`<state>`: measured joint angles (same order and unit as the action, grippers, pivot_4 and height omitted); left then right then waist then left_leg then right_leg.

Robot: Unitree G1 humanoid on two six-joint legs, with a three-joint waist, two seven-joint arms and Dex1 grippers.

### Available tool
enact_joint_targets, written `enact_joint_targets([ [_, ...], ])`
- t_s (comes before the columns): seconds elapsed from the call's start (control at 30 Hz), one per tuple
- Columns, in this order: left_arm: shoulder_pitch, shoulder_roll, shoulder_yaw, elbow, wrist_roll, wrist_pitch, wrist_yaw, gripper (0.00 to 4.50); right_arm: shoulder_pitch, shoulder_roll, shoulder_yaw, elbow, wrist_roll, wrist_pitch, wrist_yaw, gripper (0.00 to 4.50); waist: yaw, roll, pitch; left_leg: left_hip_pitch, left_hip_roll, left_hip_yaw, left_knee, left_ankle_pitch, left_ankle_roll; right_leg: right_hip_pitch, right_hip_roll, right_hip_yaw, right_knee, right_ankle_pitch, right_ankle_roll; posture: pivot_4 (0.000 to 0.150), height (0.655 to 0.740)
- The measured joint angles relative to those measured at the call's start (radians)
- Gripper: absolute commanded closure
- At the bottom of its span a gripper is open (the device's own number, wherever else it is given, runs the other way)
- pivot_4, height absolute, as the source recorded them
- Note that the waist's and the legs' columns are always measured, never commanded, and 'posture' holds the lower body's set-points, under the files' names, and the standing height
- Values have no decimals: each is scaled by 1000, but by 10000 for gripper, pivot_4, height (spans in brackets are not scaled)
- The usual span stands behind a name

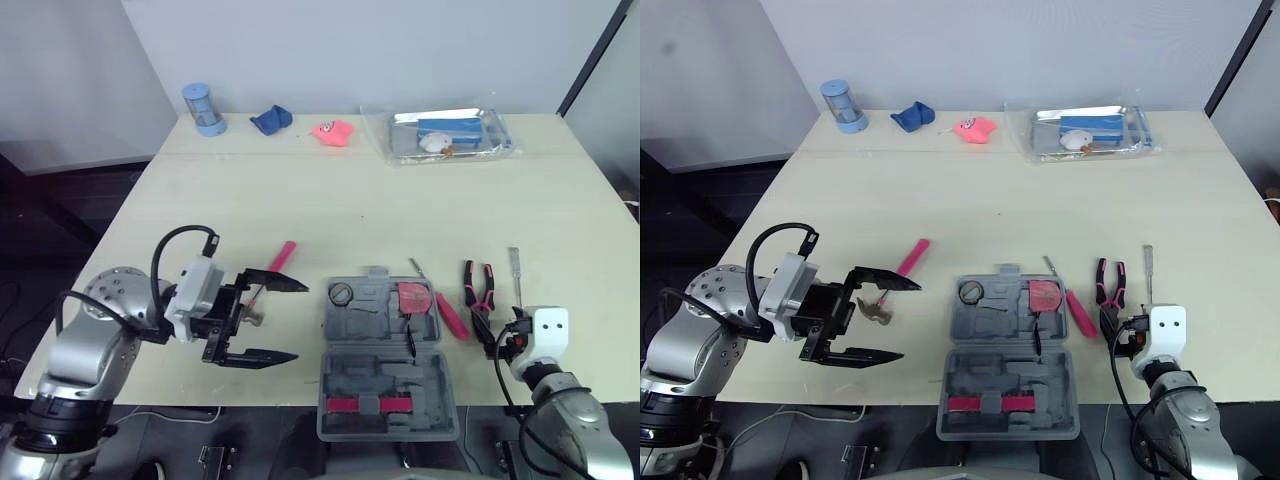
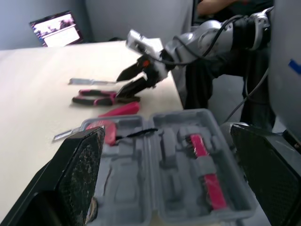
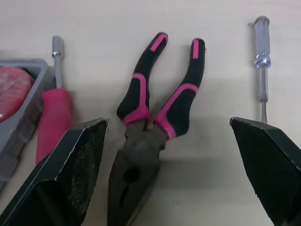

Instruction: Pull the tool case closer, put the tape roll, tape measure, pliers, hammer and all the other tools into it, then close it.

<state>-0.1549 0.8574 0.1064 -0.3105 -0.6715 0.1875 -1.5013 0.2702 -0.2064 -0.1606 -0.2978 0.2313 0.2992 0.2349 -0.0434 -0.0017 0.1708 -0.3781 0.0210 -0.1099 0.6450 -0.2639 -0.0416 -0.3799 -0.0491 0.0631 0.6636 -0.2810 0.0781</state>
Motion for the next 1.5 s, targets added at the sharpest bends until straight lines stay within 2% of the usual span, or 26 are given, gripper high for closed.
enact_joint_targets([
  [0.5,-1,0,0,-33,-17,26,9,0,-20,55,16,81,-31,-35,-35,1040,-1,0,0,0,0,0,0,0,0,0,0,0,0,0,0,1500,7400],
  [0.73,2,0,0,-35,-18,26,23,0,-27,68,18,95,-50,-49,-68,33795,0,0,0,0,0,0,0,0,0,0,0,0,0,0,0,1500,7400],
  [0.77,2,0,0,-35,-18,26,23,0,-31,63,17,103,-53,-54,-64,35530,-1,0,0,0,0,0,0,0,0,0,0,0,0,0,0,1500,7400],
  [1.2,0,-3,1,-34,-19,28,36,0,-43,3,20,135,-66,-89,0,35461,-1,0,0,0,0,0,0,0,0,0,0,0,0,0,0,1500,7400],
  [1.3,0,-11,2,-32,-19,24,42,0,-43,-45,17,136,-51,-95,52,35461,0,1,1,0,0,1,0,0,0,0,0,0,0,0,0,1500,7400],
  [1.5,0,-18,12,-17,-38,31,44,0,-42,-220,-32,45,51,-104,248,35461,-1,2,1,0,0,1,0,0,0,0,0,1,0,0,0,1500,7400],
])
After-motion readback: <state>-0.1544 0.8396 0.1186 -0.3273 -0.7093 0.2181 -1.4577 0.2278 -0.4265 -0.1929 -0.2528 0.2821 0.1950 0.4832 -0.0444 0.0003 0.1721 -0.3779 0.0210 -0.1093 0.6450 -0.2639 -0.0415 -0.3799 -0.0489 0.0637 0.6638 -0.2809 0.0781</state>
